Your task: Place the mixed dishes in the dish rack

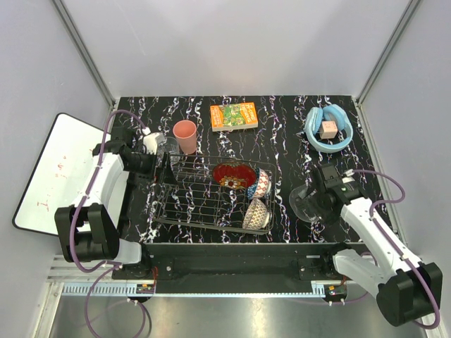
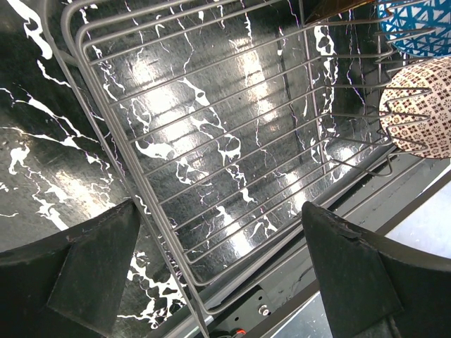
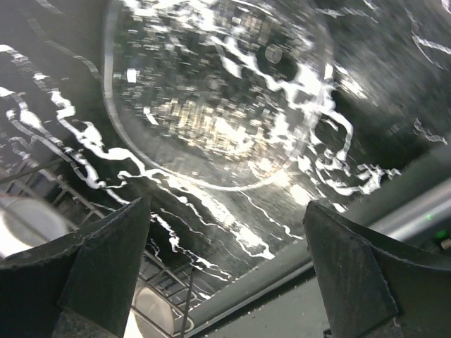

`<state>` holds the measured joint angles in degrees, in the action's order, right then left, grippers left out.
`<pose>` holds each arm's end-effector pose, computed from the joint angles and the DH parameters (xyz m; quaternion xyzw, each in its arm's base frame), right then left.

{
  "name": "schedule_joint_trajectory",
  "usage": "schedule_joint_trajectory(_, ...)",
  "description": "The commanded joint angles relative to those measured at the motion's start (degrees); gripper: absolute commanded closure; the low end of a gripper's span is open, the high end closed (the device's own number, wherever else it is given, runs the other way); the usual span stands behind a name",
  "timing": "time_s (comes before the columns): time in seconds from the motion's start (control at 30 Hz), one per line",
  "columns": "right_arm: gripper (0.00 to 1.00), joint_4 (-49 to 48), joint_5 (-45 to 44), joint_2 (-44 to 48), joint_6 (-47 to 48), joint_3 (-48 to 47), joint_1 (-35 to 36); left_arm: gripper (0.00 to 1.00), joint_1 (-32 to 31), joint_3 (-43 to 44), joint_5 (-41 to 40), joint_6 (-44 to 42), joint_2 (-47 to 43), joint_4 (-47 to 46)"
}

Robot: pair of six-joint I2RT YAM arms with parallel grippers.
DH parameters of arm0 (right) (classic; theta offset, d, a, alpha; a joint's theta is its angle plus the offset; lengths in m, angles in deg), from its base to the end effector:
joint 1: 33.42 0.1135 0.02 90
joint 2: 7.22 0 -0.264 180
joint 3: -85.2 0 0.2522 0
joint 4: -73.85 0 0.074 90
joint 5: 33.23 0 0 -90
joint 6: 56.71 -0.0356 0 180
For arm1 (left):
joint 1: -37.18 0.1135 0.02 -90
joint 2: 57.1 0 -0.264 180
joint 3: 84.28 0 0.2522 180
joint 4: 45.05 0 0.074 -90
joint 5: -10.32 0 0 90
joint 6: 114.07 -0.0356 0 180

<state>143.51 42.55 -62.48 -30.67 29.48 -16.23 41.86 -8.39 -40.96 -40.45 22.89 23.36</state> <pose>0.1557 0.0390 0.2310 0.4079 0.8870 0.0240 0.2152 0.2572 -0.0013 0.2584 0.1452 0.9225 -0.2959 0.2009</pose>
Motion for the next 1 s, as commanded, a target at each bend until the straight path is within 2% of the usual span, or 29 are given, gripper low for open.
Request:
schedule_joint_trajectory(0.0,0.02,4.13,-0.73,2.86,-10.27,4.84,-0.23,0.01,-0.03,2.65,2.32,-0.58,-0.71,-0.51)
schedule_joint_trajectory(0.17,0.02,0.53,-1.95,7.01,-14.69,10.13,-0.14,0.01,-0.03,2.56,1.89,-0.93,-0.71,-0.16)
schedule_joint_trajectory(0.37,0.03,-2.36,-3.09,2.19,-16.98,10.14,-0.23,0.01,-0.03,2.82,2.32,-0.49,-0.62,0.02)
schedule_joint_trajectory(0.5,0.07,-8.42,-6.69,-0.63,-18.30,10.31,-0.23,0.01,-0.03,2.91,1.72,-0.40,-0.62,0.54)
schedule_joint_trajectory(0.7,0.14,-11.95,-8.10,-2.74,-24.01,14.00,-0.23,0.01,-0.03,4.14,0.57,-0.67,-0.62,2.03)
schedule_joint_trajectory(0.83,0.16,-14.41,-8.99,-3.18,-23.67,14.62,-0.23,0.01,-0.03,5.02,0.74,-0.14,-0.27,2.39)
schedule_joint_trajectory(0.97,0.17,-16.43,-12.05,-7.47,-22.61,13.83,-0.23,0.01,-0.03,5.81,0.22,0.12,-0.27,2.83)
